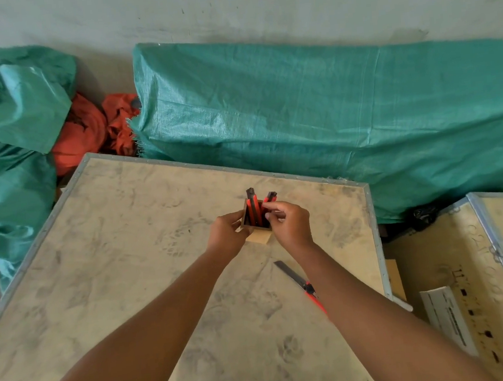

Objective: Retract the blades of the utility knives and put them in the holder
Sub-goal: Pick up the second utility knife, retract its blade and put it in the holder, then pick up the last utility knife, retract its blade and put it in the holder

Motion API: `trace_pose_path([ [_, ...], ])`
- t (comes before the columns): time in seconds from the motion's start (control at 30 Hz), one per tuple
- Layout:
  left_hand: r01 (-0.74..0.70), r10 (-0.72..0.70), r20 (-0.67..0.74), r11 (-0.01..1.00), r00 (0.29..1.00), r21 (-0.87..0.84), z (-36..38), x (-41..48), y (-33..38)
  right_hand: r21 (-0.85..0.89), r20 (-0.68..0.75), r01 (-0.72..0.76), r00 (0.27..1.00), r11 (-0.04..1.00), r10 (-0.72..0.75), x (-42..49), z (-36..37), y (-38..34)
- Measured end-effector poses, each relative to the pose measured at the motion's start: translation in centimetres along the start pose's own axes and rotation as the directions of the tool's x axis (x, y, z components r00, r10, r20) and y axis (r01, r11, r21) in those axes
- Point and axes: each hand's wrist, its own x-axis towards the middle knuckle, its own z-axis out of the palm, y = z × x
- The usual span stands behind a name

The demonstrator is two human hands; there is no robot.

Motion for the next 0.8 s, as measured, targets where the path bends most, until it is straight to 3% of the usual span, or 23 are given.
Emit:
trace_pose_path([
  [0.17,0.001,-0.011,-0.126,0.997,0.992,-0.074,0.3,-3.8,1.2,0.014,-0.014,-0.025,1.000,1.000,0.025,-2.3,-3.2,1.3],
  [0.33,0.048,-0.062,-0.105,0.990,0.993,-0.135,3.2,-9.4,0.4,0.045,0.037,-0.122,0.992,0.992,0.120,-5.7,-6.7,3.7],
  [0.5,0.131,-0.136,-0.043,0.986,0.990,-0.099,7.2,-12.9,-1.2,0.006,0.169,-0.254,0.954,0.967,0.250,-9.9,-8.7,8.3],
  [0.6,0.097,-0.098,-0.036,0.995,0.995,-0.030,9.3,-13.2,-2.3,-0.036,0.214,-0.312,0.926,0.949,0.312,-11.9,-8.8,10.7],
  [0.8,0.024,-0.023,-0.014,0.987,1.000,0.156,12.9,-10.9,-3.3,-0.080,0.293,-0.273,0.913,0.959,0.285,-13.0,-7.4,13.2],
])
